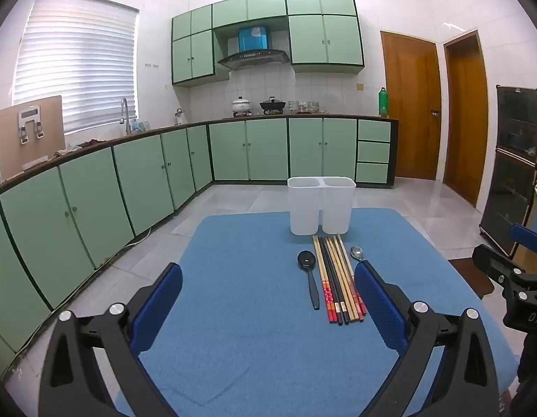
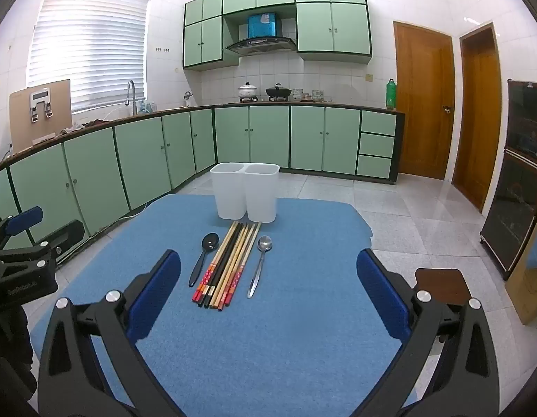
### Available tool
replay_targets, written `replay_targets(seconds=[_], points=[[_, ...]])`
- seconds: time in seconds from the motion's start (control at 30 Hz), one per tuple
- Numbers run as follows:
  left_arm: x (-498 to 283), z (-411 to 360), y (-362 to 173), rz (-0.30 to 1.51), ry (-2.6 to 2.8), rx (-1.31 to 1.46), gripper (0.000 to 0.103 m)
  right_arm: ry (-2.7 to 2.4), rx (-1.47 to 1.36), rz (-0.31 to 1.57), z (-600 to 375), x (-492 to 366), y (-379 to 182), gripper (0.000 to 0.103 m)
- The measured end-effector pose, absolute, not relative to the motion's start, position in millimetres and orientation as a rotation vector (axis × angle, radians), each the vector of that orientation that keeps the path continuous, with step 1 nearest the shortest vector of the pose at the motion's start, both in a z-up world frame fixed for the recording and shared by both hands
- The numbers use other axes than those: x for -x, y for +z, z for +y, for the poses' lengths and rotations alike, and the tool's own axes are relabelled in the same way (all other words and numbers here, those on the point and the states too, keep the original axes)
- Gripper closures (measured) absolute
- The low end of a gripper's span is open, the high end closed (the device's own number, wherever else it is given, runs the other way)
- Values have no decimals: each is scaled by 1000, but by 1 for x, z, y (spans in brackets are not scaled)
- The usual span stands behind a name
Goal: Organize utensils
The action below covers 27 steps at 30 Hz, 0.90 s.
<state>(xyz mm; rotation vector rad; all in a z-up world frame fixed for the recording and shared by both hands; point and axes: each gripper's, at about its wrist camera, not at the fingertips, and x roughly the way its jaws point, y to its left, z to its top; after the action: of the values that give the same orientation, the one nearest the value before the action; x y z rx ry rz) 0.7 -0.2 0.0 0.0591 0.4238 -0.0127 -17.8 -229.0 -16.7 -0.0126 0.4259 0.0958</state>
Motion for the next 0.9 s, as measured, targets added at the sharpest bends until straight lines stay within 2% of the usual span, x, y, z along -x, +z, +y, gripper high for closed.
replay_targets(seconds=[0.9], points=[[-4, 3, -4, 405, 5, -56, 6, 104, 15, 418, -227, 21, -15, 5]])
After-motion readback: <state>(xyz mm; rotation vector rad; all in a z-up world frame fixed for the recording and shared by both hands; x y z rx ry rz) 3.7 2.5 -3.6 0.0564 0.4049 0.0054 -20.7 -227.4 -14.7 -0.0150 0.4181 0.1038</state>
